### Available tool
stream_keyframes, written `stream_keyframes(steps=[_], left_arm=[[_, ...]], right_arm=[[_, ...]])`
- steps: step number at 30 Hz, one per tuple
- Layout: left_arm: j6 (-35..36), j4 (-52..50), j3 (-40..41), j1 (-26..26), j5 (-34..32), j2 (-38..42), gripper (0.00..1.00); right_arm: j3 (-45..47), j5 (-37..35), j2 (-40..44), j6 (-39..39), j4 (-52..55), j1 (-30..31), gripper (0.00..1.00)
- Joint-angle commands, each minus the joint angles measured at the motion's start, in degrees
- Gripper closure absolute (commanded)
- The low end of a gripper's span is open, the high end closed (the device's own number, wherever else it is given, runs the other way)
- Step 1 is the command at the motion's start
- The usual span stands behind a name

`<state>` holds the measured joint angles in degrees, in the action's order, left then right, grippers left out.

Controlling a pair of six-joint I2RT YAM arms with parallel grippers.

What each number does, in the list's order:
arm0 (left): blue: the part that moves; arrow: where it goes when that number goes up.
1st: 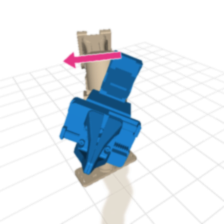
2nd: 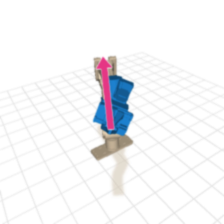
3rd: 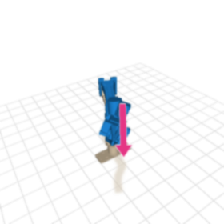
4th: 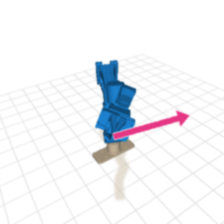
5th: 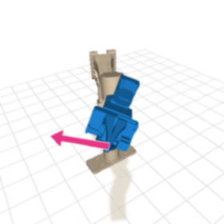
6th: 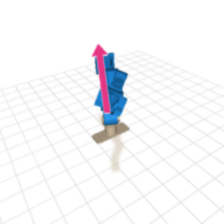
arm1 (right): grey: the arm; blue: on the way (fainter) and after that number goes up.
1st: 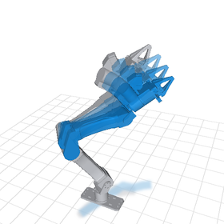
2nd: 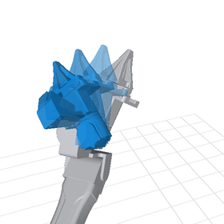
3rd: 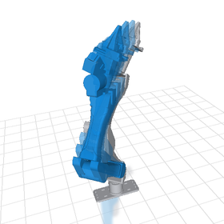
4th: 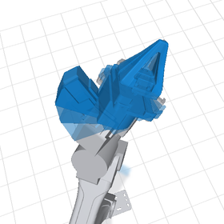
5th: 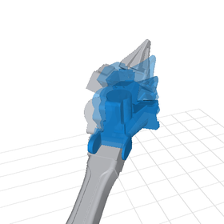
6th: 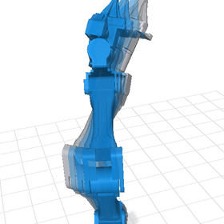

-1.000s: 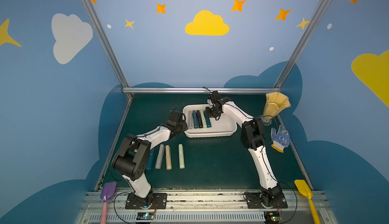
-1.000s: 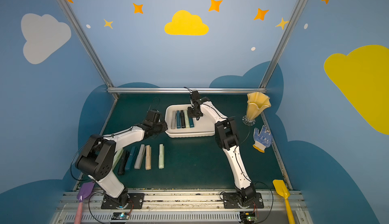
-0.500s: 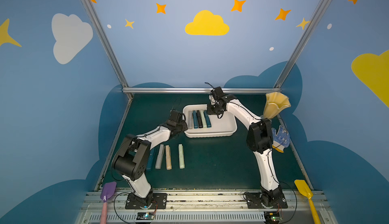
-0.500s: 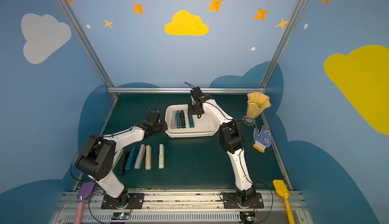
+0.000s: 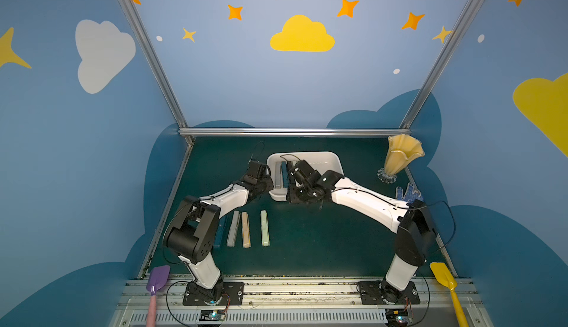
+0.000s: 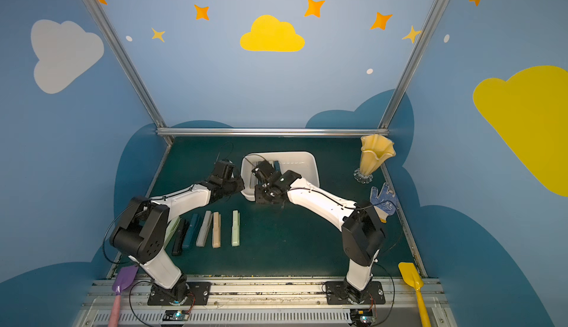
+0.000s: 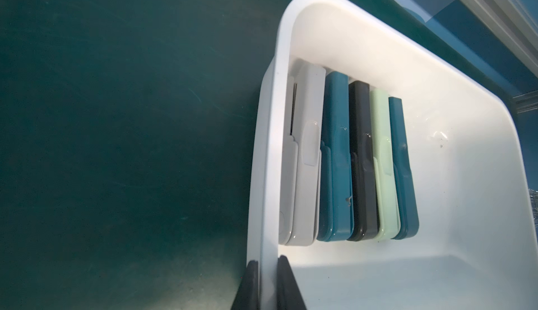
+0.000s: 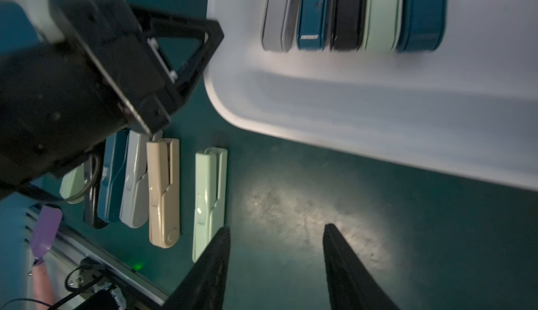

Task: Put the pruning pliers into the storage box
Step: Adjust the pruning pliers in the storage box, then pick up the pruning pliers from the center of the board.

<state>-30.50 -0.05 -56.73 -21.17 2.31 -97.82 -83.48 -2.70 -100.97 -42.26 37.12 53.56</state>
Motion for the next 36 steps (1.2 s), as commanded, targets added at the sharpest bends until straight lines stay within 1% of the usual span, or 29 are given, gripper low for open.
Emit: stream_keyframes(steps=[1,3,8,13,16,18,20,22,23,25,29,32,36], left_arm=[[1.45,0.42,-1.01,1.14,0.00,-1.78,0.87],[1.59,0.34,-1.46,1.66,0.48,-2.23,0.87],[2.81,0.87,-1.98,2.18,2.50,-2.04,0.86],[2.71,3.31,-1.06,2.18,6.03,-1.88,0.75],[2.64,4.00,-0.71,2.15,7.44,-1.68,0.68],[2.72,4.17,0.06,2.18,7.37,-0.41,0.60],[2.98,3.63,0.94,2.21,5.86,1.66,0.50],[3.62,2.28,1.66,2.60,3.90,4.25,0.37],[3.70,1.52,2.15,3.22,3.08,5.92,0.32],[3.49,0.11,3.69,4.75,1.34,9.79,0.27],[1.83,-4.51,8.11,8.70,-3.67,20.15,0.21],[-1.23,-7.52,12.72,11.42,-6.61,29.39,0.20],[-3.78,-10.06,18.74,12.53,-11.08,41.10,0.20]], right_arm=[[3.09,-2.46,0.64,-7.97,-2.43,3.18,0.45],[4.81,-1.88,-0.11,-9.44,-3.60,5.12,0.41],[6.36,-0.12,-2.35,-11.65,-5.84,8.16,0.40],[5.88,-1.04,-3.89,-12.27,-6.88,10.80,0.39],[6.30,-0.56,-4.80,-13.00,-8.02,11.38,0.39],[6.45,-0.55,-5.02,-13.36,-8.47,11.78,0.39],[6.36,-0.63,-5.10,-13.24,-8.66,12.31,0.39],[5.76,-0.57,-5.52,-13.05,-8.34,12.72,0.39],[5.14,-0.55,-6.00,-12.85,-8.01,12.95,0.39],[3.52,-0.20,-7.25,-12.46,-6.85,13.44,0.39],[-0.04,0.87,-10.63,-12.01,-5.24,13.89,0.39],[-2.86,2.05,-13.53,-11.66,-3.63,13.89,0.39],[-8.20,2.74,-17.52,-10.11,0.73,13.97,0.39]])
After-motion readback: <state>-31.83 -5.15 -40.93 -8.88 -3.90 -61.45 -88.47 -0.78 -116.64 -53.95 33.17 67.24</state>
